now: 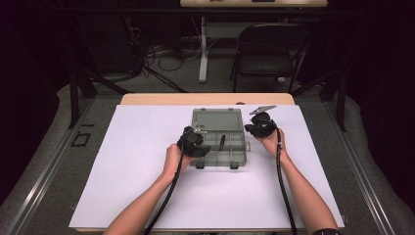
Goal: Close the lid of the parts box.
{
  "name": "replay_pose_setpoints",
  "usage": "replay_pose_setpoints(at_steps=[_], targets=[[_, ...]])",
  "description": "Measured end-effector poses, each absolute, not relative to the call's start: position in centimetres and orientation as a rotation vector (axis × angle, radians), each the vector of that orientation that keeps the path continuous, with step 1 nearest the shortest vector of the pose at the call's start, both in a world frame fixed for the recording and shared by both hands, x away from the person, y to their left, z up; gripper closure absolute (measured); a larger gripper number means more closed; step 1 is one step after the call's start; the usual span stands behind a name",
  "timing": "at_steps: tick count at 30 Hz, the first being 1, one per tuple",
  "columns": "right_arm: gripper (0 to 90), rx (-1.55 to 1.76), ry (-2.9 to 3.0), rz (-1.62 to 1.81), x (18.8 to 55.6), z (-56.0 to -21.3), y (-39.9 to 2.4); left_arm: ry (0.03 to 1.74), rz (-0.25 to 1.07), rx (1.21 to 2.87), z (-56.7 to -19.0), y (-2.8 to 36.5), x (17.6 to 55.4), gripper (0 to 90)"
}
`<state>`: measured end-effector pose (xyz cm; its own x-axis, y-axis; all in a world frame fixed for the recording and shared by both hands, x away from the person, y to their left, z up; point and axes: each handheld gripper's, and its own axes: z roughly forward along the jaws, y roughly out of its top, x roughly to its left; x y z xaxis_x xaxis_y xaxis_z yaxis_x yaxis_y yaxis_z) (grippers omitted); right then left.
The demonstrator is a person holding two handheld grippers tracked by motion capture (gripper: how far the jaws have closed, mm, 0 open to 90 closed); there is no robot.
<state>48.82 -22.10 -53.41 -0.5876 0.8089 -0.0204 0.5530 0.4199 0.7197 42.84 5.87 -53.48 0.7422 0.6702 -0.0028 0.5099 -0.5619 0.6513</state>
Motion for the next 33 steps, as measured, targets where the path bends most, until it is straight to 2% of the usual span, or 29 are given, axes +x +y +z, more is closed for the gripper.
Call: replay_pose_setpoints(at_steps=[14,33], targets=[[90.0,1.216,2.354,0.889,49.7,-55.3,-21.5,0.873,0.324,2.298,-53.5,5.9,42.9,55.5],[90.0,1.304,2.311,0.950,50.7,-55.5,-21.8,0.837,0.323,2.310,-53.6,6.0,43.0,56.5]])
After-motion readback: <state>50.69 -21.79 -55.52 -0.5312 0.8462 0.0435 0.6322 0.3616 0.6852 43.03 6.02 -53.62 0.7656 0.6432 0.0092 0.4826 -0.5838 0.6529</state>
